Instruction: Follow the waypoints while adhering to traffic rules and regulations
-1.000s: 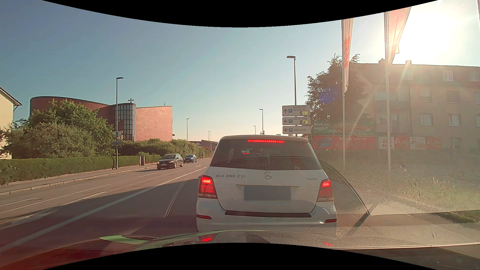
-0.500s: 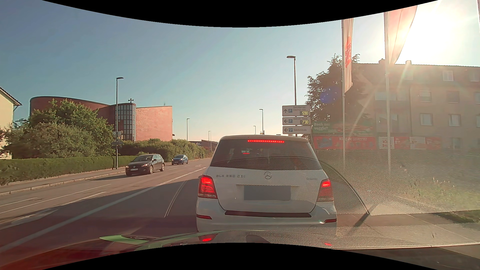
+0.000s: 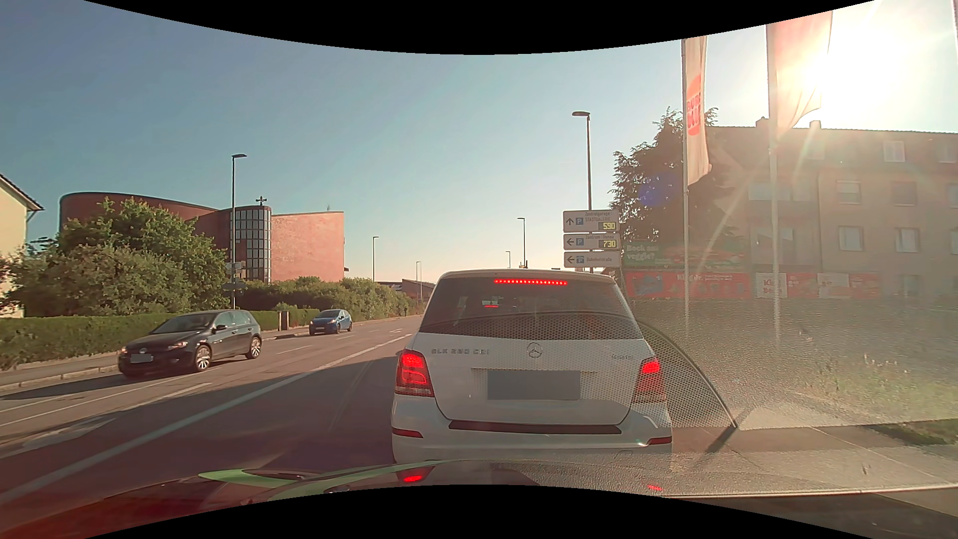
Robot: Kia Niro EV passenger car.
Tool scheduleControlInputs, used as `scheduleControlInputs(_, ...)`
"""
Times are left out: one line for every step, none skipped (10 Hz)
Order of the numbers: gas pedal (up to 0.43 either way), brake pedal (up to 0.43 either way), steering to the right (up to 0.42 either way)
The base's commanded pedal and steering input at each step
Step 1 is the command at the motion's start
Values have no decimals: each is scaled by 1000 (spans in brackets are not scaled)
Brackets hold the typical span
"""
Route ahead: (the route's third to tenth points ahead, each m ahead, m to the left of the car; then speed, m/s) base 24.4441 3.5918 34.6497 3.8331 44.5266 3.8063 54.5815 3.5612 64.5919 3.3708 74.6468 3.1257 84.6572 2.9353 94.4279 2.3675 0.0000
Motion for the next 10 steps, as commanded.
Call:
scheduleControlInputs(0, 280, -3)
scheduleControlInputs(0, 280, -3)
scheduleControlInputs(0, 280, -3)
scheduleControlInputs(0, 280, -4)
scheduleControlInputs(0, 280, -3)
scheduleControlInputs(0, 280, -3)
scheduleControlInputs(0, 280, -3)
scheduleControlInputs(0, 280, -3)
scheduleControlInputs(0, 280, -3)
scheduleControlInputs(0, 280, -3)
